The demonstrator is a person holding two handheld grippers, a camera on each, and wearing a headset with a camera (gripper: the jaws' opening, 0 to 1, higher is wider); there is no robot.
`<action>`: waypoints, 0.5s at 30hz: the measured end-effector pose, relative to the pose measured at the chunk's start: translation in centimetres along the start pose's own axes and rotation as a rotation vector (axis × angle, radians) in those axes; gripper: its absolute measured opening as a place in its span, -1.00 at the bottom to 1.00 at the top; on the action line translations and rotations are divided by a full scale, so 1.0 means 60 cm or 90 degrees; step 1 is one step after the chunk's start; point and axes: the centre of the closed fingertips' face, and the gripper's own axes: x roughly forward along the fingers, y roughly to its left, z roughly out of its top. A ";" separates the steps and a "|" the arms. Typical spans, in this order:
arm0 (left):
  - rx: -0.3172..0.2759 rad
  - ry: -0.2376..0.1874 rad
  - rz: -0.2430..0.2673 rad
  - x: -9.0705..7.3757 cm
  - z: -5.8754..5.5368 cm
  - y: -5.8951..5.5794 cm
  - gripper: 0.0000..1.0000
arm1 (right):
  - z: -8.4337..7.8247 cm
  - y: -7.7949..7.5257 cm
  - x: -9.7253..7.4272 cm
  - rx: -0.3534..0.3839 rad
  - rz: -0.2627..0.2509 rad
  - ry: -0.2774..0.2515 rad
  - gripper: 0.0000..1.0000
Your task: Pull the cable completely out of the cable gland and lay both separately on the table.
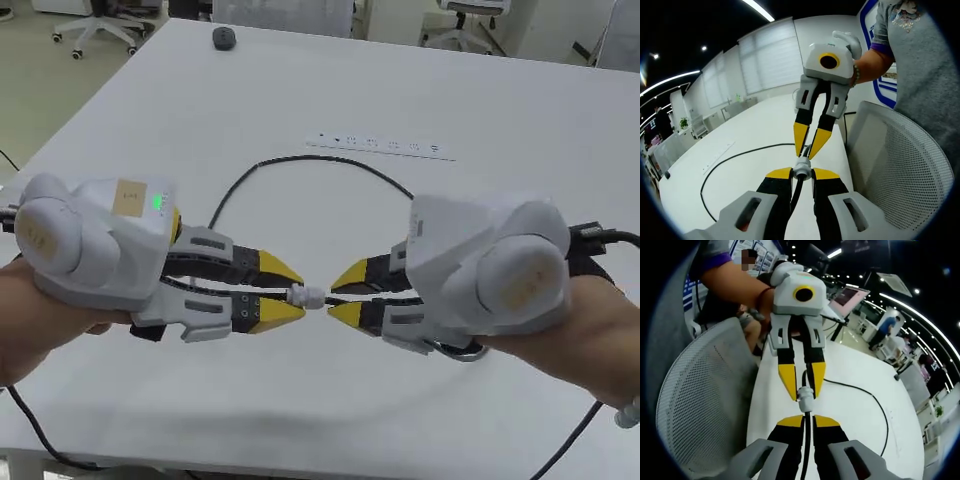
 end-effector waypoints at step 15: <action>-0.007 -0.003 0.008 -0.010 -0.007 0.003 -0.69 | -0.036 -0.008 -0.019 0.000 -0.006 0.003 -1.00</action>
